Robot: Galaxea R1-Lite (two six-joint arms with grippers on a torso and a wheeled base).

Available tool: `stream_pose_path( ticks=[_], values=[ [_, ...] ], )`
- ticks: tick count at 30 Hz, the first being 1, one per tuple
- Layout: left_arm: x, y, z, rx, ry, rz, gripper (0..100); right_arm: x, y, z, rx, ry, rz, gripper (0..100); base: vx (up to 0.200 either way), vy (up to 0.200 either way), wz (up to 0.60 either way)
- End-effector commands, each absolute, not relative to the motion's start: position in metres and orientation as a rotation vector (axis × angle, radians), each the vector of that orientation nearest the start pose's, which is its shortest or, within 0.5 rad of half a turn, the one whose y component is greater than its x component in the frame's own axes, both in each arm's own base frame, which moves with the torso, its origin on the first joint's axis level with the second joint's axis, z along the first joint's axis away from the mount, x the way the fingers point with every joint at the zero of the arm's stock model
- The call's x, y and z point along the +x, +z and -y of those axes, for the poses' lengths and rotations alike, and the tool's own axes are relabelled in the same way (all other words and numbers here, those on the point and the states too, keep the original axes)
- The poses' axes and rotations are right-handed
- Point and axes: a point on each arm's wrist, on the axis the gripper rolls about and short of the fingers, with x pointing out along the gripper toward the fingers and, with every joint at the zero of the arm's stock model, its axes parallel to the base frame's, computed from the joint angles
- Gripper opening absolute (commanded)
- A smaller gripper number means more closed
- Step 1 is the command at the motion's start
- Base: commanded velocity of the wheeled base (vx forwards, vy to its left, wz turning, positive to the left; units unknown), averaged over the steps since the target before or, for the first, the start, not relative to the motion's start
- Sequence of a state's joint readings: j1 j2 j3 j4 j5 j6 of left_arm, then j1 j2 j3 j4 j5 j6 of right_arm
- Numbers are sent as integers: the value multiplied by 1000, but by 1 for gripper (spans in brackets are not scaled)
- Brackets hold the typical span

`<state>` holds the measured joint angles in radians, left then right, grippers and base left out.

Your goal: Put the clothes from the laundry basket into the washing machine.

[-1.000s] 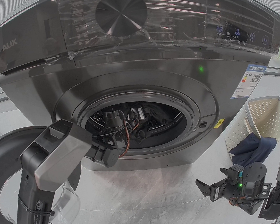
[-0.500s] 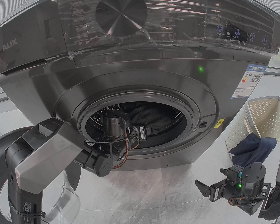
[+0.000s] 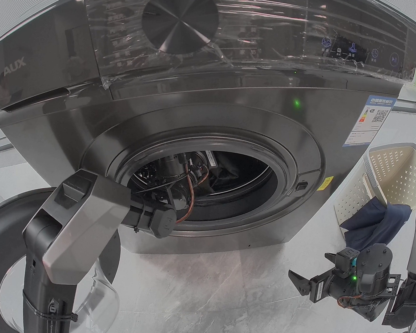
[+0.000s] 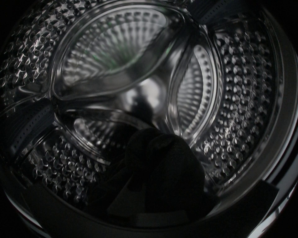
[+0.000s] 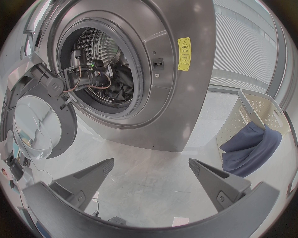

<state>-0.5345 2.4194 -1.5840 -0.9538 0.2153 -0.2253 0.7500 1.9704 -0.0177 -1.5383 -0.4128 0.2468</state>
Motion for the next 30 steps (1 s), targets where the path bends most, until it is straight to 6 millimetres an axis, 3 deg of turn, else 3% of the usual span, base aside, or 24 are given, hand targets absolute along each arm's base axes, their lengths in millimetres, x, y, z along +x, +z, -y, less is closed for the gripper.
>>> stream_pose_path(
  ticks=[1, 6, 7, 14, 16, 22, 30],
  values=[
    [451, 125, 251, -303, -289, 146, 0, 161, 42, -140, 4, 293, -399, 100, 0, 0, 0],
    [451, 121, 249, -299, -284, 145, 0, 161, 42, -140, 4, 292, -399, 100, 0, 0, 0],
    [451, 119, 249, -297, -283, 139, 100, 161, 42, -140, 3, 292, -400, 100, 0, 0, 0],
    [432, 114, 247, -261, -296, 55, 100, 161, 42, -140, 4, 292, -399, 100, 0, 0, 0],
    [412, 114, 248, -233, -323, -17, 100, 161, 42, -140, 4, 293, -399, 100, 0, 0, 0],
    [384, 126, 241, -193, -355, -117, 100, 161, 42, -141, 4, 293, -399, 100, 0, 0, 0],
    [344, 107, 241, -133, -403, -247, 100, 162, 43, -141, 7, 294, -394, 100, 0, 0, 0]
  ],
)
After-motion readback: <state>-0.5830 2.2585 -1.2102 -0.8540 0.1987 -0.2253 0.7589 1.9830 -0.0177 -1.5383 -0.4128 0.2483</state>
